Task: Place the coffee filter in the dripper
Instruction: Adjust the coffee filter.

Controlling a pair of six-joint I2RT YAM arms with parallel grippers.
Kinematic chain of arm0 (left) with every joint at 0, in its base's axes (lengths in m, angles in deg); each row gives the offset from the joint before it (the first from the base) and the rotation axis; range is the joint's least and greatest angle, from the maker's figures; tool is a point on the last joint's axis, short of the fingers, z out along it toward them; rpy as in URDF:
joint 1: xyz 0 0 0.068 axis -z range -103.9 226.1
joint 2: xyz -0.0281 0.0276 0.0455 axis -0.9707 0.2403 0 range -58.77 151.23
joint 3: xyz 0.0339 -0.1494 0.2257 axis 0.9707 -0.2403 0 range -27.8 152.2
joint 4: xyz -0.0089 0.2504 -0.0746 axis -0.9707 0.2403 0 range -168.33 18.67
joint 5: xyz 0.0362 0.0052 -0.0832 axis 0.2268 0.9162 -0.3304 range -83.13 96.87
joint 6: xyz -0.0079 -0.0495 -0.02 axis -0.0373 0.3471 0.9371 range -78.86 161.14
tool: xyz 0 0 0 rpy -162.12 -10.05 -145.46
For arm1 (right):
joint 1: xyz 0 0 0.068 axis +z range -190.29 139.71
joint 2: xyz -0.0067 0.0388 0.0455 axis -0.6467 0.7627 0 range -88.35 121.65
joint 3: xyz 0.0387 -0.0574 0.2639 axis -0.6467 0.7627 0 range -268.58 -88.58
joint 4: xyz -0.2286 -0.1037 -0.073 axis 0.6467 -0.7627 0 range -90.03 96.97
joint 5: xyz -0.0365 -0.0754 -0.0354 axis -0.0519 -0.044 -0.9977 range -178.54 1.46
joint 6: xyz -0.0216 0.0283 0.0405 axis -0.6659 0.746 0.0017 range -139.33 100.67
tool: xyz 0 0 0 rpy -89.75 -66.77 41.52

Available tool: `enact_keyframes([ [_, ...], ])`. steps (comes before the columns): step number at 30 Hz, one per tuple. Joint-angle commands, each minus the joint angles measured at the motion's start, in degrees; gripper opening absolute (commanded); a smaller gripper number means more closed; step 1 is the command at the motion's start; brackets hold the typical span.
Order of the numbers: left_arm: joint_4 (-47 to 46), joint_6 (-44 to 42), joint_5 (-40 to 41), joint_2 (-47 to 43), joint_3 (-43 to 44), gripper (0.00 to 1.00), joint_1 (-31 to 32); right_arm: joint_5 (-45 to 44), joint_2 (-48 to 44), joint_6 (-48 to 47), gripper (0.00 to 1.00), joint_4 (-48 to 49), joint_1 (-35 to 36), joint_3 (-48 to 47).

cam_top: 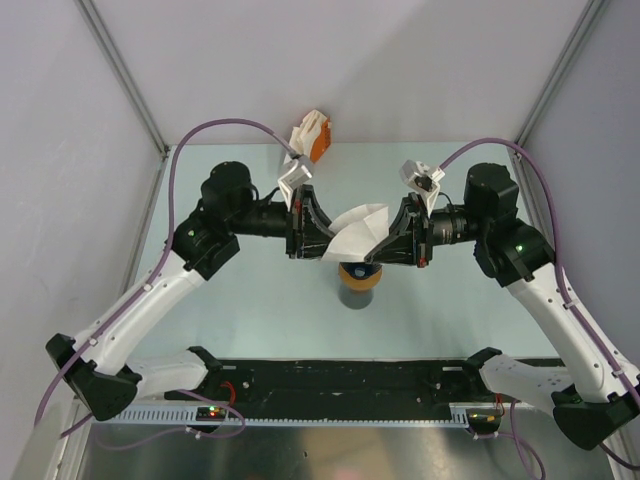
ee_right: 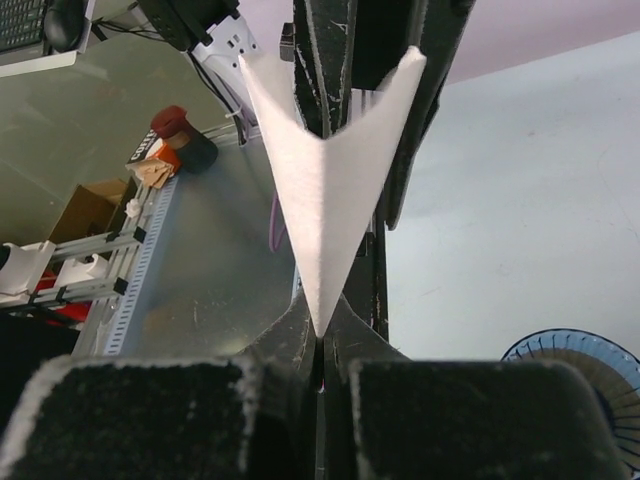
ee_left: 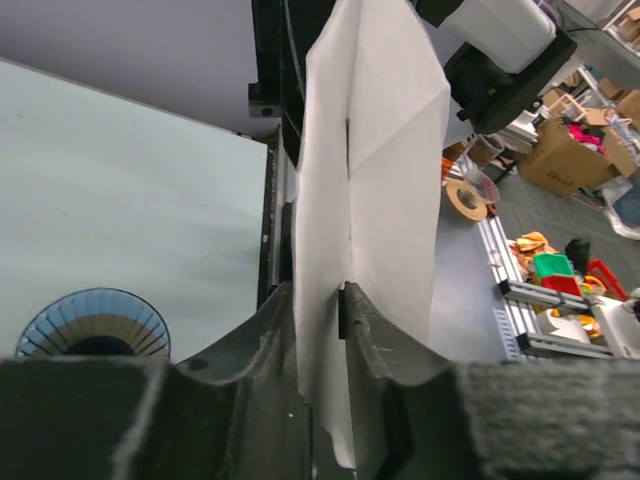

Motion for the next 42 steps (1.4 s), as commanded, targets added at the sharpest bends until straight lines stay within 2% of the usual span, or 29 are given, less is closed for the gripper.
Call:
enact_keyframes([
  [1,-0.84,-1.11,-2.18,-1.75,0.72,0.23,1.05,1.55,0.14,-0.69,0.01,0.1,0.22,-0.35],
  [2,-0.84,-0.98,-2.24,-1.46,1.03,0.12,1.28,1.7,0.4,-0.45,0.03,0.33,0.25,-0.38],
  [4,-0.81,-0.24,-1.74,-1.05,1.62,0.03,1.52,1.64,0.77,0.23,0.09,1.23,0.18,-0.39],
  [8,-1.19,5.77,4.19,-0.86,1.63,0.0,0.63,-0.39,0.68,2.73,0.44,3.48,-3.42,-0.59],
  [11,-4.59,12.98,8.79,-1.35,-0.17,0.0,-1.18,-5.7,-0.68,0.79,0.56,2.47,-8.45,-1.09],
  [15,-9.03,19.21,11.65,-1.24,-0.82,0.0,-2.36,-17.96,-3.36,-14.04,0.71,-5.62,-10.24,-2.43],
  [20,-8.76,23.54,15.87,-0.84,0.0,0.0,-2.37,-28.97,-5.4,-25.04,0.76,-8.78,-7.07,-2.83],
  [24,-7.23,24.6,17.98,-0.63,0.42,0.0,-2.38,-40.0,-4.25,-32.52,0.79,-10.71,0.59,-4.33],
  [26,-6.71,24.79,18.81,-0.66,0.45,0.0,-2.38,-42.84,-3.27,-33.36,0.8,-9.83,2.53,-5.36],
  [32,-5.27,23.99,20.9,-1.16,0.1,0.0,-1.92,-45.89,-0.12,-33.72,0.83,-7.69,5.1,-9.32],
  [42,-2.66,21.3,24.03,0.94,2.7,0.0,-0.4,-42.41,4.69,-35.01,0.91,-10.99,8.72,-14.63],
])
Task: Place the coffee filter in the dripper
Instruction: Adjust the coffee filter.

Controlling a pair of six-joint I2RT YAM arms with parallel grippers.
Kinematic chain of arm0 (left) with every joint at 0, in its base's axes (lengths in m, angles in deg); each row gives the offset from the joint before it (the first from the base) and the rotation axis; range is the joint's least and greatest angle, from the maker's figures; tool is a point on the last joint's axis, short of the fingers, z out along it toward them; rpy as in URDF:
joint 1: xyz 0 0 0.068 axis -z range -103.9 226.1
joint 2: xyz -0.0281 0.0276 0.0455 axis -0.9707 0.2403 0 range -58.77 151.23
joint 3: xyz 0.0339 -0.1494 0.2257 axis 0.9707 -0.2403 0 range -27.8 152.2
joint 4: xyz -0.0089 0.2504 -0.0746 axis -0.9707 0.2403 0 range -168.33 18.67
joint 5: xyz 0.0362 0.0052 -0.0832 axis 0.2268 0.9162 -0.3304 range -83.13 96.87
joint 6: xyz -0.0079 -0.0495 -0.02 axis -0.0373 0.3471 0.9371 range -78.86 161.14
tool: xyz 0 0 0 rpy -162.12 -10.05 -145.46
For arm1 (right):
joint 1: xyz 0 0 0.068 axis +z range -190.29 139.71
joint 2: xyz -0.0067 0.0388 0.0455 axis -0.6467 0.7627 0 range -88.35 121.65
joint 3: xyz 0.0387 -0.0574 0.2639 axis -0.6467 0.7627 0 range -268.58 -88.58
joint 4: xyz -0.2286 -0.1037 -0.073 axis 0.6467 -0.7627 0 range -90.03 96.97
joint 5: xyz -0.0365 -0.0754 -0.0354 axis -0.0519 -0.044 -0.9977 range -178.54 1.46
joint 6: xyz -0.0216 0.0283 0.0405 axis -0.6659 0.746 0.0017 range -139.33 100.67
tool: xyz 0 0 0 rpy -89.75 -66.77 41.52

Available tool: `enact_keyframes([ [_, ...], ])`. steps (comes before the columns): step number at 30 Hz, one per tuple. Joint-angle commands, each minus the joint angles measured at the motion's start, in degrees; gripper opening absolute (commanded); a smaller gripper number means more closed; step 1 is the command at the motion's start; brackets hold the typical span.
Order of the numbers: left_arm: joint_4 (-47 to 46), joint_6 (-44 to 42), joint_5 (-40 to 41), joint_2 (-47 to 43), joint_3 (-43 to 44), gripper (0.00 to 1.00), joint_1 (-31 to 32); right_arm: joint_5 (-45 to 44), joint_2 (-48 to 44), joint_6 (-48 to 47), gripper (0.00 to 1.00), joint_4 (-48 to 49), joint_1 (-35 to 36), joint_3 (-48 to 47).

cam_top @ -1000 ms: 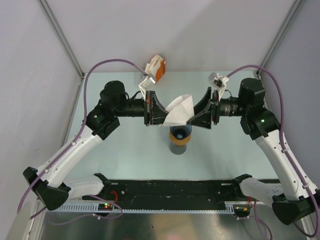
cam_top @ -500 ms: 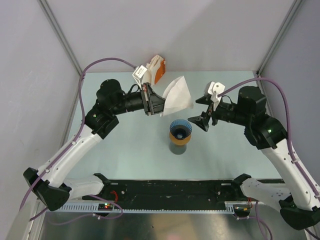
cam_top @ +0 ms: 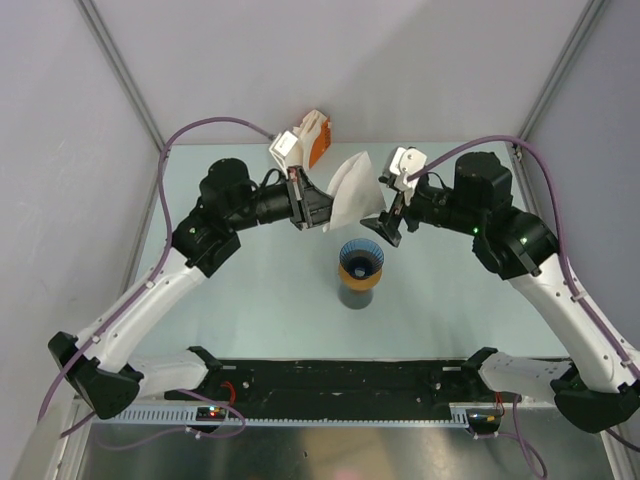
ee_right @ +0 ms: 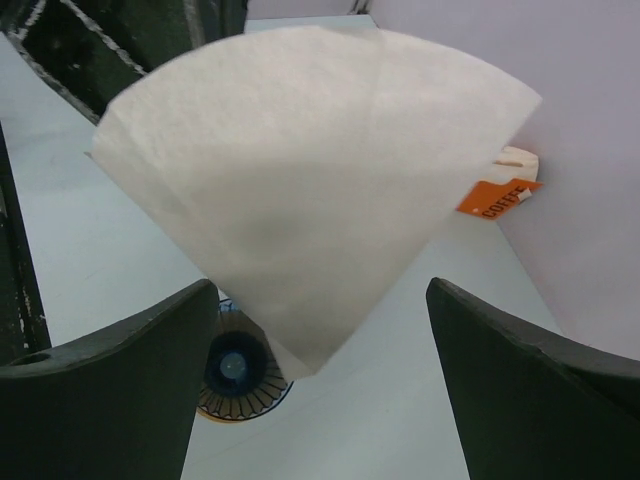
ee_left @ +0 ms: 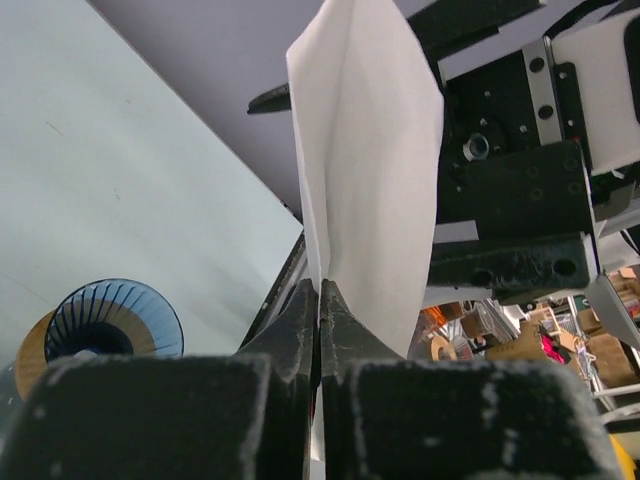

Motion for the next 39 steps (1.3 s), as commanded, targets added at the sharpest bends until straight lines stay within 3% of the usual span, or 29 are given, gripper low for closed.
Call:
enact_keyframes([
  [1,0.3,-1.32,2.24,0.59,3.06,0.0,0.73,0.72,0.54,-1.9,0.89,-1.11,1.24,-2.59],
  [10,0.22,-1.19,2.03,1.18,3.91,0.0,1.0,2.61,-1.5,-5.18,0.61,-1.04,1.39,-0.5],
  [21,0.19,-1.36,1.64,0.93,3.71,0.0,0.94,3.13,-3.7,-6.26,0.45,1.0,1.39,2.09],
  [23,0.22,-1.29,1.45,0.84,3.64,0.0,0.94,2.91,-3.88,-6.18,0.47,1.44,1.41,2.29],
  [26,0.2,-0.74,0.86,0.93,3.82,0.0,0.95,1.44,-3.87,-5.53,0.7,2.37,1.46,2.39],
  [29,0.19,-0.19,0.55,1.29,4.1,0.0,1.02,0.21,-3.69,-5.94,0.81,3.43,1.67,2.37],
  [35,0.07,0.65,0.26,1.84,4.63,0.0,0.97,-4.57,-2.96,-9.86,0.85,4.54,4.93,2.41],
  [39,0.07,1.09,0.37,2.17,4.75,0.0,1.02,-8.38,-2.33,-12.68,0.79,5.72,6.95,2.27],
])
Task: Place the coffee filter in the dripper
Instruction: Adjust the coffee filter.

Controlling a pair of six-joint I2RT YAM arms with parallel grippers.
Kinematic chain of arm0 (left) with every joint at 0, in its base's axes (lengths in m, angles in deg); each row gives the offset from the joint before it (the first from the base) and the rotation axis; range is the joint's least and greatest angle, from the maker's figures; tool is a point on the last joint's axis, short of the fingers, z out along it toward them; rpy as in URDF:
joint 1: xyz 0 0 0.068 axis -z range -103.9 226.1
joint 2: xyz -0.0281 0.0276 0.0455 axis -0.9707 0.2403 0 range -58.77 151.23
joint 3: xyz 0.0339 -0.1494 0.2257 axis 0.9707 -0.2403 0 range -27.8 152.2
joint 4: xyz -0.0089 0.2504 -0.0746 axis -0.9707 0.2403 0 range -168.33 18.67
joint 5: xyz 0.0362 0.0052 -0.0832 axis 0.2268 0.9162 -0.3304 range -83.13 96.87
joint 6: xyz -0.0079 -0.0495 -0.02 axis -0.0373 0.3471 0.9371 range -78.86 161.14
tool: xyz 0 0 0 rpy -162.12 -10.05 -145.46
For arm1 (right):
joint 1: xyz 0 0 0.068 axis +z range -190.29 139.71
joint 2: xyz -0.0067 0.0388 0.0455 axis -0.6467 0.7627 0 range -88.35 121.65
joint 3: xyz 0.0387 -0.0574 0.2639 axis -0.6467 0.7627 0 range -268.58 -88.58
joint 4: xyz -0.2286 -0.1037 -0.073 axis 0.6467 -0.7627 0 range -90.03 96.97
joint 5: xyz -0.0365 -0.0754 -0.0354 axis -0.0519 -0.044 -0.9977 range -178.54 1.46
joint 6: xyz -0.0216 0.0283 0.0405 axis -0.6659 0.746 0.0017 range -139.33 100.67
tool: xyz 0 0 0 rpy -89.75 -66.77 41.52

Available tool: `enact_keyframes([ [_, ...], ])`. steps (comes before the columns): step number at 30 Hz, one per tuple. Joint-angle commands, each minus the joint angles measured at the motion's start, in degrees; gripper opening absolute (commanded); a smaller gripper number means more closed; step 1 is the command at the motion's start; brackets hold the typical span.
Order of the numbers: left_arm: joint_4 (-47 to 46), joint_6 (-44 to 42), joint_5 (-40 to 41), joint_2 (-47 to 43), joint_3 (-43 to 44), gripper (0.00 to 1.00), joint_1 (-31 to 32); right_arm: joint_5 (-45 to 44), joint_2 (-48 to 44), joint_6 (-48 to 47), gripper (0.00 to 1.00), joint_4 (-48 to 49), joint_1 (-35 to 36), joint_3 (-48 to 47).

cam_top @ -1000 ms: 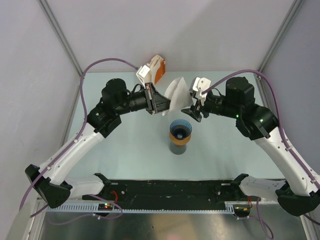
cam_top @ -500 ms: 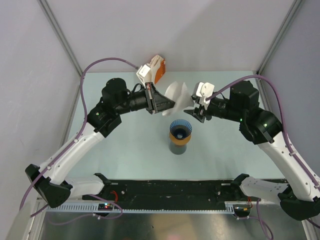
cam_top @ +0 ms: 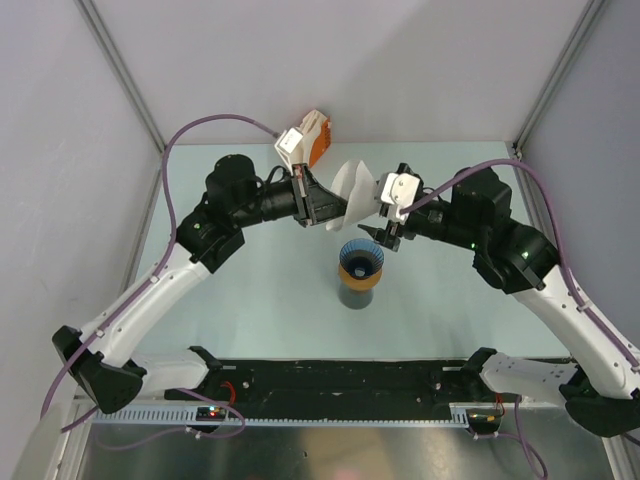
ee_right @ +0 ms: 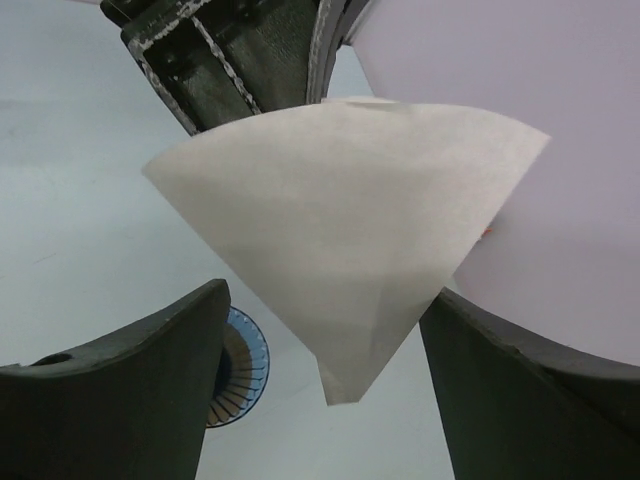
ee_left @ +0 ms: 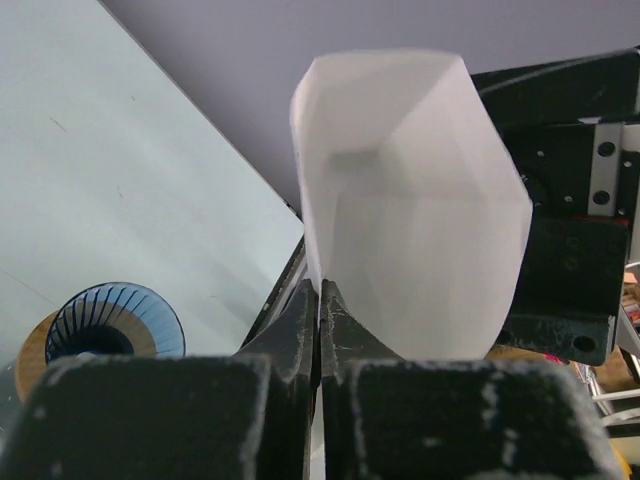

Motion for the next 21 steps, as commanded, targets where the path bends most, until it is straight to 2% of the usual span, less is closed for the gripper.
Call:
enact_keyframes([
  [1,-1.24,0.96,-0.66,0.18,2.74,0.0,0.37,-5.88,0.46,-4.47,0.77,3.62,2.04,-0.39],
  [8,-1.27,0.95,-0.59,-0.08,2.52,0.0,0.4,-7.5,0.56,-7.63,0.61,2.62,2.99,-0.36],
  [14,-1.26,0.9,-0.82,0.33,2.63,0.02,0.29,-6.91,0.12,-7.73,0.55,2.02,3.0,-0.21],
  [18,-1.27,1.06,-1.02,0.65,2.94,0.1,0.18,-6.59,0.0,-7.73,0.5,1.92,3.0,0.1],
  [21,-1.22,0.58,-1.32,0.78,3.12,0.25,0.12,-6.1,-0.02,-7.4,0.45,1.57,2.75,0.08],
])
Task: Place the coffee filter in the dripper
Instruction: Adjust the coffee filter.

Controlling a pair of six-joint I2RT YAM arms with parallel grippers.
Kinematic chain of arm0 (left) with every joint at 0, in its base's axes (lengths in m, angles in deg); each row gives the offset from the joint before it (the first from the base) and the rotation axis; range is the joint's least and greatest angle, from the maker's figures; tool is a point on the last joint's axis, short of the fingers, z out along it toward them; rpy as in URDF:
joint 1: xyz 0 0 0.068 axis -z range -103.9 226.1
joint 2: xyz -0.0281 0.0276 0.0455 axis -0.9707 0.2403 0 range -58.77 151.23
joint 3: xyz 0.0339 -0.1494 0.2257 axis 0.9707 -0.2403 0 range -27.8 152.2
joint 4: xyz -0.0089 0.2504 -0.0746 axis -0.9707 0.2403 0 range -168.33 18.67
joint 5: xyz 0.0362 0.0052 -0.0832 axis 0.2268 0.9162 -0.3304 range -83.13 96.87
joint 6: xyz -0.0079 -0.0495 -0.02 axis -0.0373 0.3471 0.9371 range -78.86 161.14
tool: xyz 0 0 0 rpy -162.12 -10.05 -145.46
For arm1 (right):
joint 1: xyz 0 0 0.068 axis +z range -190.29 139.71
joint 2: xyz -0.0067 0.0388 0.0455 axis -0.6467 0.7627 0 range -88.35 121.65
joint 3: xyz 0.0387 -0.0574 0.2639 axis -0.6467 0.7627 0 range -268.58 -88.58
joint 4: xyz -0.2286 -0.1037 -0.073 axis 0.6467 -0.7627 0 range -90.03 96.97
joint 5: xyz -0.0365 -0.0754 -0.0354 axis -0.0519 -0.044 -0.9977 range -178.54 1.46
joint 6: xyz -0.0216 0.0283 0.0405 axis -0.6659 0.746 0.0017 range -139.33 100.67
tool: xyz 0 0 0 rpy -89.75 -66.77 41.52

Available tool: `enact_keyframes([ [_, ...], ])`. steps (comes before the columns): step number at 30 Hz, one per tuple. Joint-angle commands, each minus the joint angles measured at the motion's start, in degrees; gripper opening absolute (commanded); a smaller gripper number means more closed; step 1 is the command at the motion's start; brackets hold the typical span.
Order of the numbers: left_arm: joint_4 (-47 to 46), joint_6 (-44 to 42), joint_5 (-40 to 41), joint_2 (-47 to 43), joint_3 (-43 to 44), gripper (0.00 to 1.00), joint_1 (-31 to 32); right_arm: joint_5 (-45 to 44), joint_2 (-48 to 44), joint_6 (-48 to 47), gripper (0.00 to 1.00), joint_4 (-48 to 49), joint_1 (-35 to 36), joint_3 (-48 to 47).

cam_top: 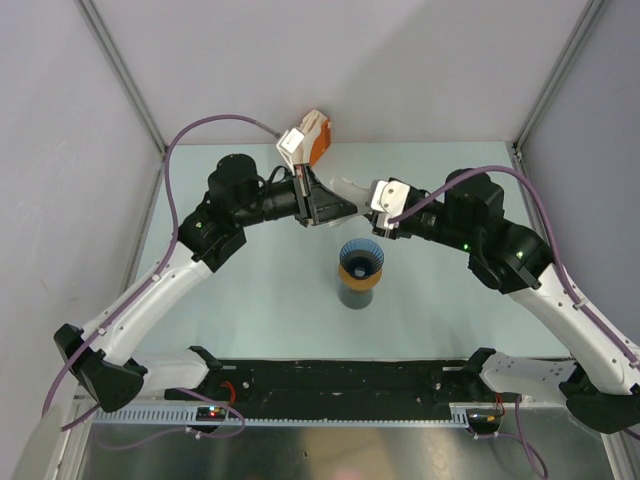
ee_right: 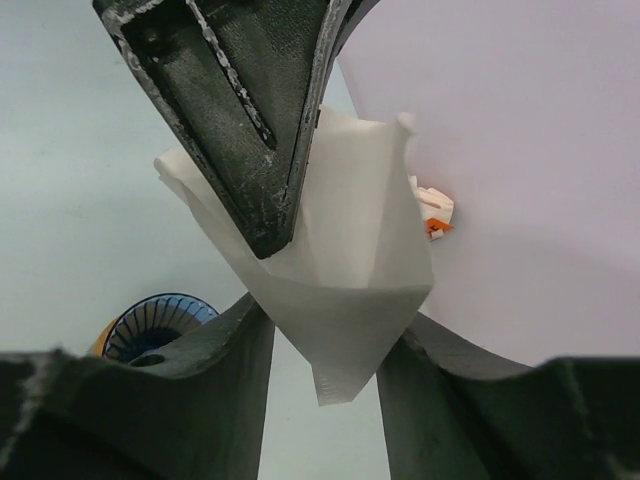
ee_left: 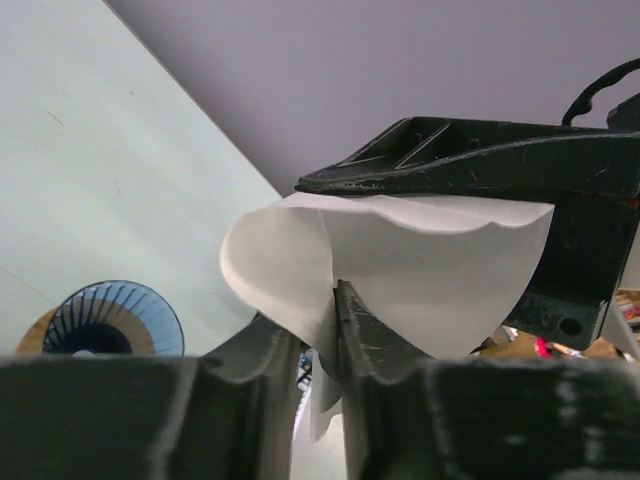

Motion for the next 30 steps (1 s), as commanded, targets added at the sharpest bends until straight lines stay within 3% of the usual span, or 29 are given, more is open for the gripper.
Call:
enact_keyframes([
  [1,-1.27,-0.44,-1.25,0.03,3.09,0.3,-0.02,0.49,-0.89,-0.25,0.44,0.86,-0.45,-0.05],
  [7,-0.61,-7.55,-2.65,-2.51,2.04,0.51,-1.44,9.41,-1.1,4.39,0.4,-3.03,-4.37,-1.62],
  [16,4.4,-31.49,-6.74,-7.07,-0.33,0.72,-1.69,29.32,-0.18,11.66,0.38,-10.91,-10.11,-4.58],
  [22,8.39,-40.25,-6.65,-6.42,1.06,0.75,-1.04,35.11,0.95,14.39,0.38,-14.33,-10.4,-5.69],
  [30,10.85,-43.69,-7.05,-6.05,2.57,0.77,1.72,36.97,1.86,15.08,0.36,-17.36,-9.68,-5.92],
])
